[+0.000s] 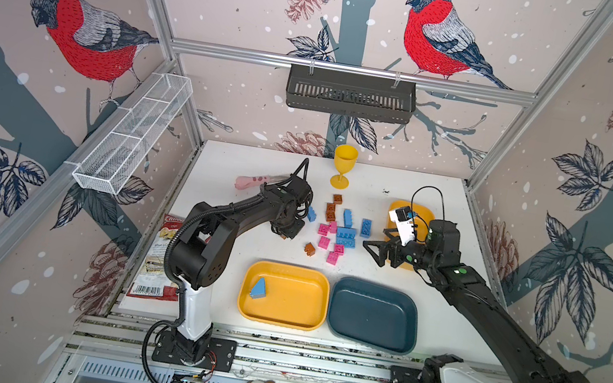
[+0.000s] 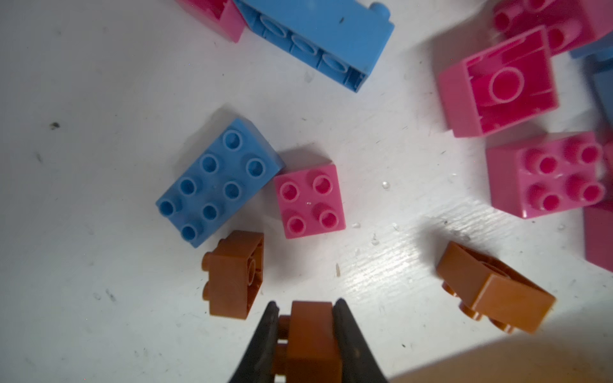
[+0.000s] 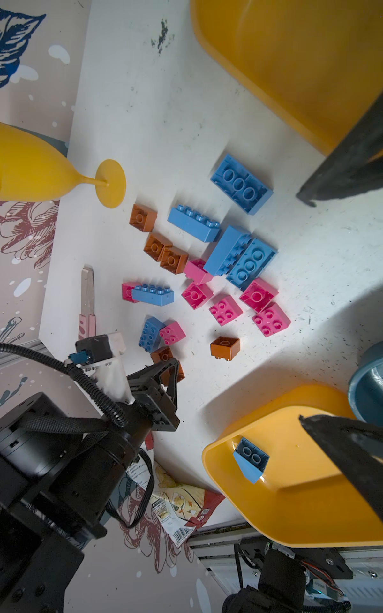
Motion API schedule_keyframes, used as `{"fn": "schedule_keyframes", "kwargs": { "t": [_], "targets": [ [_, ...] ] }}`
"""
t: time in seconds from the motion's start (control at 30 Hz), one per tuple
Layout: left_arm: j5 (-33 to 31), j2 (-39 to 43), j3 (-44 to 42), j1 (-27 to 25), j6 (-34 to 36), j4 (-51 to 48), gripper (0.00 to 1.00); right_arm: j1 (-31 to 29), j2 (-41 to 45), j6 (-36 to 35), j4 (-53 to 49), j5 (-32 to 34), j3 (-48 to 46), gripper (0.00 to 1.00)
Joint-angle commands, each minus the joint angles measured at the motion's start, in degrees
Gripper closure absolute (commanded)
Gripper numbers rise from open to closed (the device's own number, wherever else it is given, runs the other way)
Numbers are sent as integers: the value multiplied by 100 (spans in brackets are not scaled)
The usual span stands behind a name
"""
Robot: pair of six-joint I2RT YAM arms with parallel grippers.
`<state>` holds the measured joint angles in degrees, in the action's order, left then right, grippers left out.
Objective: Sort the legos into containers by color
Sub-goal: 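Lift the brown brick and carry it toward the teal tray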
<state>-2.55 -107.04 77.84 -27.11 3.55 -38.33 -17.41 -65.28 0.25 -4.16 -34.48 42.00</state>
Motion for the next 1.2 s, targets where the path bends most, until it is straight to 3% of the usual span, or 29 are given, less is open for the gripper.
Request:
{"fn": "schedule_keyframes", "kwargs": {
  "t": [0.0,0.13,0.27,0.47,0.67,0.87,1.17],
  "targets": [
    [201,209,155,5,-250,-418,86,8,-23,41,133,-15,36,1],
    [685,508,354,-79,-682,-673,86,11,-64,70,171,3,63,1],
    [868,898,369,-519,-1131,-788,86,61,-80,104,148,0,124,1],
    [1682,1625,-90,-1062,-2110,-253,86,295,-69,250,-39,-202,207,1],
    [1716,2026,-468,-1602,-2877,-25,86,438,80,383,-192,-216,171,0],
    [2277,1939,-890,-2201,-3354,1257,86,559,260,600,-211,-138,51,1],
    [2562,1115,-1110,-2880,-3513,2075,86,676,823,792,-562,115,-348,1]
  ]
}}
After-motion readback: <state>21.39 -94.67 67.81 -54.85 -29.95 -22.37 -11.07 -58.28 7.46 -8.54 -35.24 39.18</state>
